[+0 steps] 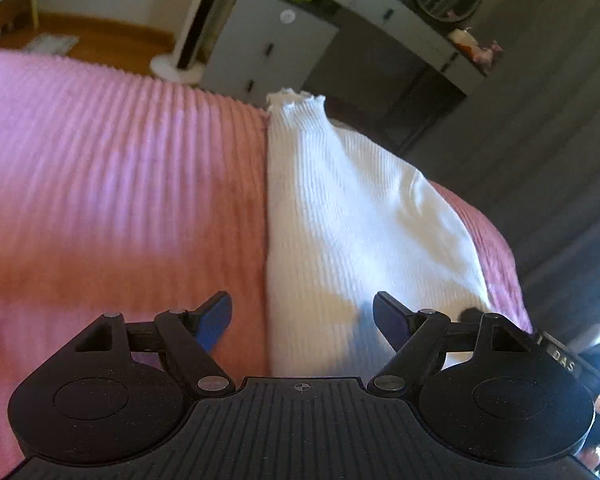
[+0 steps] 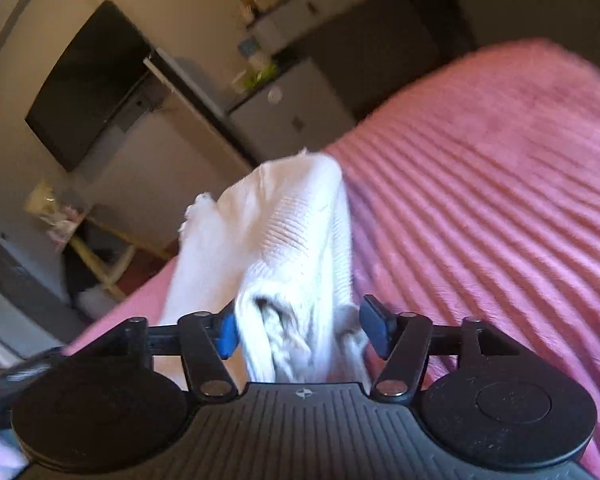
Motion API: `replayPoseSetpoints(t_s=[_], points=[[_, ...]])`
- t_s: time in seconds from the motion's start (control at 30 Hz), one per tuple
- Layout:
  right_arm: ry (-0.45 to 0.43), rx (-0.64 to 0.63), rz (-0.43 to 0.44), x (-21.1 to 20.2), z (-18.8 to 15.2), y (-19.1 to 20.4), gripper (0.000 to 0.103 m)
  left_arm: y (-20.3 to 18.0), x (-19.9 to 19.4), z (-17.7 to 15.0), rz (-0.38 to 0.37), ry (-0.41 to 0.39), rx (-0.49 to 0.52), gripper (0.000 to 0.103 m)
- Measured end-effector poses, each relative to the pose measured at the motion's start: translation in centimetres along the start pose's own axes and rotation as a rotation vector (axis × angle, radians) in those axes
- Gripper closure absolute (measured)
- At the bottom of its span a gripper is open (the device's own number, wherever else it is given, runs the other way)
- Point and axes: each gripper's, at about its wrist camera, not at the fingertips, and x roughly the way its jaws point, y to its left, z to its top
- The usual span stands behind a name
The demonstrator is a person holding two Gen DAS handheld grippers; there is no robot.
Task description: Fold small clothes
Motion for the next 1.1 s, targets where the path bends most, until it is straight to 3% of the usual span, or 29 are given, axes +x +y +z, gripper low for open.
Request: replayPoseSetpoints(t_s=[0.17,0.23,0.3,0.57,0.63,0.8,0.97,1.1], points=[[0.086,0.025,0.060,3.7,1.9,-1.3,0.035,0.3,3.9,1.4,-0.004,0.034,-0.062,0.025],[0.097,0.032,0.094,4.4,2.2,-1.5,0.046,0.0,4.9,1.9,-0.001,0.040,-0.054,0.036],[0.091,-0.013,0.108,4.6,2.0,-1.4,0.054,-0.7,5.3,2.1,0.027,0.034,-0.011,0.039],[0.095,-0.011,0.124,5.4,1.9,-1.4,0.050,-2.5,6.2,1.7,0.086,0.014,0.163,0.042],[0.092,-0.022,0.116,5.3,1.9,-1.0,0.054,-2.5,5.8,1.6,0.077,0.003,0.162,0.053],[0.080,-0.034,0.114,5.1,2.0,-0.9,0.058,-3.3,5.0,1.3,0.084,-0.025,0.206,0.064],[0.070,-0.045,0.113,5.1,1.8,-0.9,0.058,-3.2,4.9,1.1,0.082,-0.030,0.208,0.065],[0.079,-0.047,0.105,5.5,1.9,-0.7,0.056,-2.8,5.5,1.4,0.087,-0.024,0.194,0.054]])
